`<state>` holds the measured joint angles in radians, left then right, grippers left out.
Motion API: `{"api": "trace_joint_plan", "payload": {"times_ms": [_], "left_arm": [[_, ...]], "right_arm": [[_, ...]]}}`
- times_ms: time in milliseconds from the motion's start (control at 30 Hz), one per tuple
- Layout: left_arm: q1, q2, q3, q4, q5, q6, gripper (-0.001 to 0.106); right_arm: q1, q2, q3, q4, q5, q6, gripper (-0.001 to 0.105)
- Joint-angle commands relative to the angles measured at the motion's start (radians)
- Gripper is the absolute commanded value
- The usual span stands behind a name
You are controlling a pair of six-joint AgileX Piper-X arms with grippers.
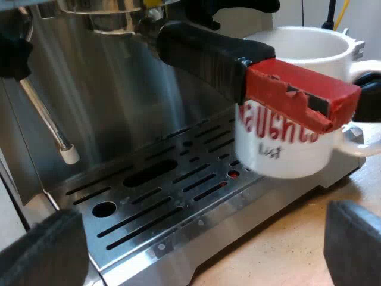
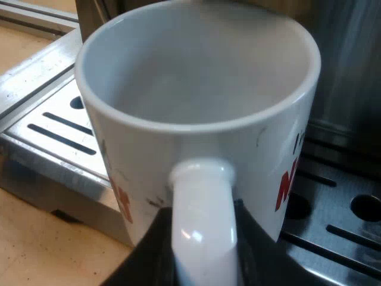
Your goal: Place mug into machine
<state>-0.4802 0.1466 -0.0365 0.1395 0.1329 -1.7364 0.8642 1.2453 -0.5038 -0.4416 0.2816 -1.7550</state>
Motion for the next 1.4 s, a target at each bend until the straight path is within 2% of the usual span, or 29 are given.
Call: {"api": "trace_joint_plan", "payload": {"times_ms": [33, 267, 600, 700, 767, 833, 933, 1133, 1400], "left_arm": [[-0.005, -0.002, 0.0, -0.02, -0.01, -0.001, 0.081], [-0.005, -0.002, 0.0, -0.02, -0.01, -0.001, 0.081], [-0.005, -0.002, 0.0, -0.02, -0.01, -0.001, 0.081], [-0.005, -0.002, 0.0, -0.02, -0.01, -0.001, 0.081], [-0.005, -0.002, 0.0, -0.02, -0.01, -0.001, 0.081], [-0.005, -0.002, 0.0, -0.02, -0.01, -0.001, 0.081], [-0.005, -0.002, 0.0, -0.02, -0.01, -0.001, 0.081], [-0.005, -0.002, 0.0, -0.02, -0.01, -0.001, 0.081], [-0.005, -0.002, 0.0, -0.02, -0.01, -0.001, 0.081]], "right_arm": [[0.001, 0.034, -0.036, -0.078, 0.009, 0.002, 0.0], [0.001, 0.169, -0.11, -0.161, 0.023, 0.002, 0.0], [0.001, 0.259, -0.184, -0.167, 0.031, 0.002, 0.001], [0.001, 0.263, -0.183, -0.156, 0.031, 0.002, 0.015], [0.001, 0.263, -0.183, -0.152, 0.031, 0.002, 0.031], [0.001, 0.263, -0.183, -0.152, 0.031, 0.002, 0.041], [0.001, 0.26, -0.183, -0.152, 0.031, 0.002, 0.048], [0.04, 0.207, -0.147, -0.152, 0.071, 0.002, 0.056], [0.048, 0.093, 0.035, -0.228, 0.106, 0.002, 0.058]]}}
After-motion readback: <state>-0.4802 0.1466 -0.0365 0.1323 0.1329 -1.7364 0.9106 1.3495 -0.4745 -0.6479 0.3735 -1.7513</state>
